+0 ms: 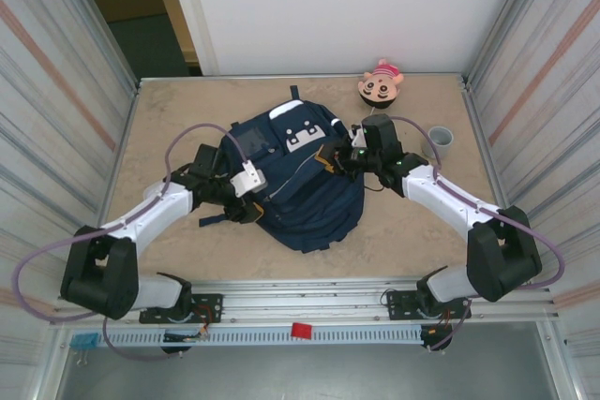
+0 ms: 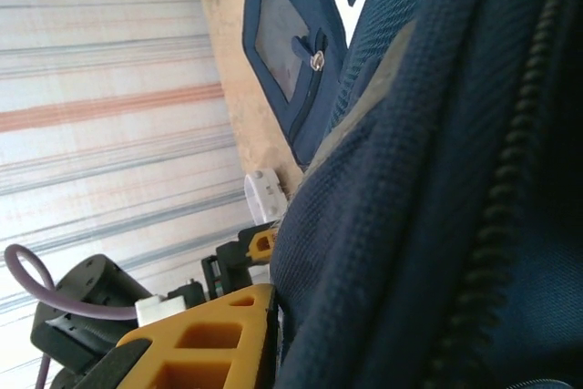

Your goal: Pack the student bag

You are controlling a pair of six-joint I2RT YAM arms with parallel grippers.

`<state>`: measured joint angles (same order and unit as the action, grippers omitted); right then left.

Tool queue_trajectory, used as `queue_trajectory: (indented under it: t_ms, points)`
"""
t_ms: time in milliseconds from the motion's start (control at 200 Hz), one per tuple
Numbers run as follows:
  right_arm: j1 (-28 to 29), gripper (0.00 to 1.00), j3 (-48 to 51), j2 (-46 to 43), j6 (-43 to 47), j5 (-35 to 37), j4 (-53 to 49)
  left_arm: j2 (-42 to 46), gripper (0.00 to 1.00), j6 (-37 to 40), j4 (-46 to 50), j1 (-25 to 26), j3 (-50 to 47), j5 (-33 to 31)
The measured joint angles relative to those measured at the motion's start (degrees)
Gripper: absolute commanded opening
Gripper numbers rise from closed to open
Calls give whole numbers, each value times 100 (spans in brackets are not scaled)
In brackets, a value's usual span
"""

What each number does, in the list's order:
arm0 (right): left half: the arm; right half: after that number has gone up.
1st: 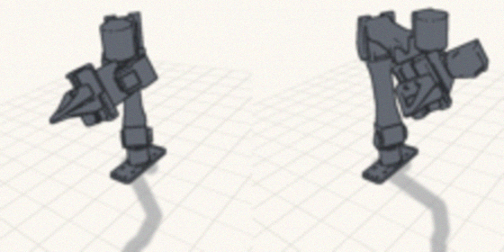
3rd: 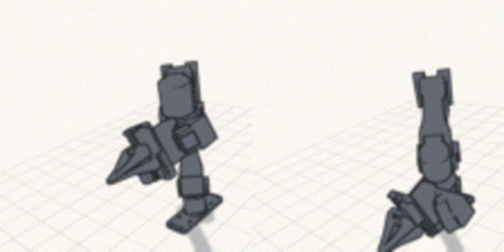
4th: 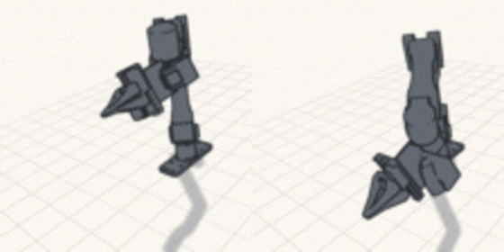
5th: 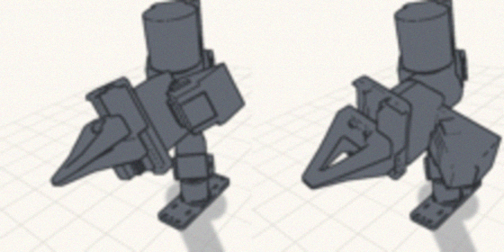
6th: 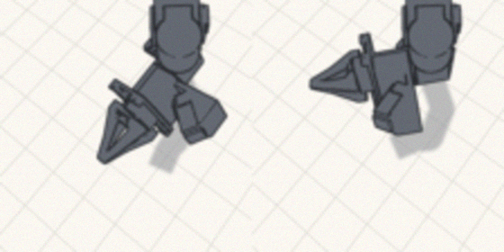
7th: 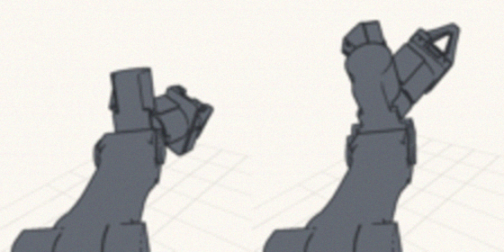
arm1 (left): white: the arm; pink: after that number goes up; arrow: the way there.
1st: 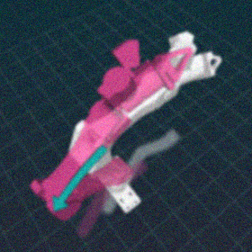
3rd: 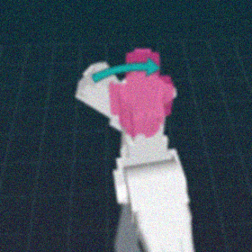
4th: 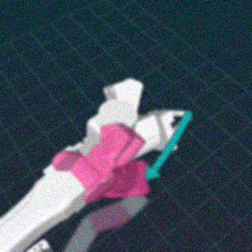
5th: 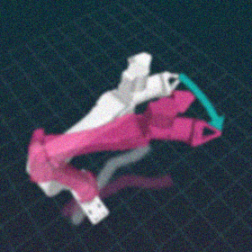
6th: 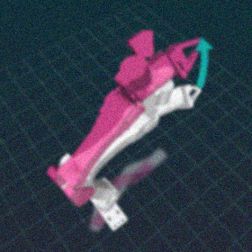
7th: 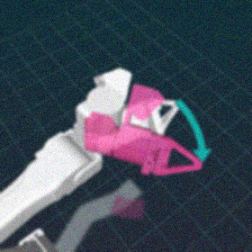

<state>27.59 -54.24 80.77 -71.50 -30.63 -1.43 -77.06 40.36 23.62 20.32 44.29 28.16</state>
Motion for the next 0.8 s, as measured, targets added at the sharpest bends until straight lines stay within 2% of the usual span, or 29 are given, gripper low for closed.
queue_trajectory:
  t_ms: [70,135,205,271,361,451,581,686,802]
  points:
    - [-26,16,2,0,7,-33,-20,-170,62,57,-118,98,24,-28]
    - [-35,17,2,0,9,-33,-20,-286,39,136,-234,225,28,-46]
    - [-35,20,4,-2,17,-33,-22,-352,23,164,-337,341,28,-50]
    - [-39,28,22,-11,24,-28,-20,-352,11,136,-409,433,24,-17]
    - [-79,43,81,-79,42,-11,-26,-278,0,-20,-505,564,-39,-17]
    - [-133,59,133,-271,144,85,-197,-52,0,-179,-649,730,-232,-129]
    - [-94,68,127,-896,870,603,-916,293,0,-435,-748,859,-404,-315]
    - [372,69,122,-1668,2188,1484,-1519,525,0,-675,-767,859,-468,-402]
    - [1167,74,260,-2413,4089,2087,-1523,662,0,-914,-787,859,-511,-422]
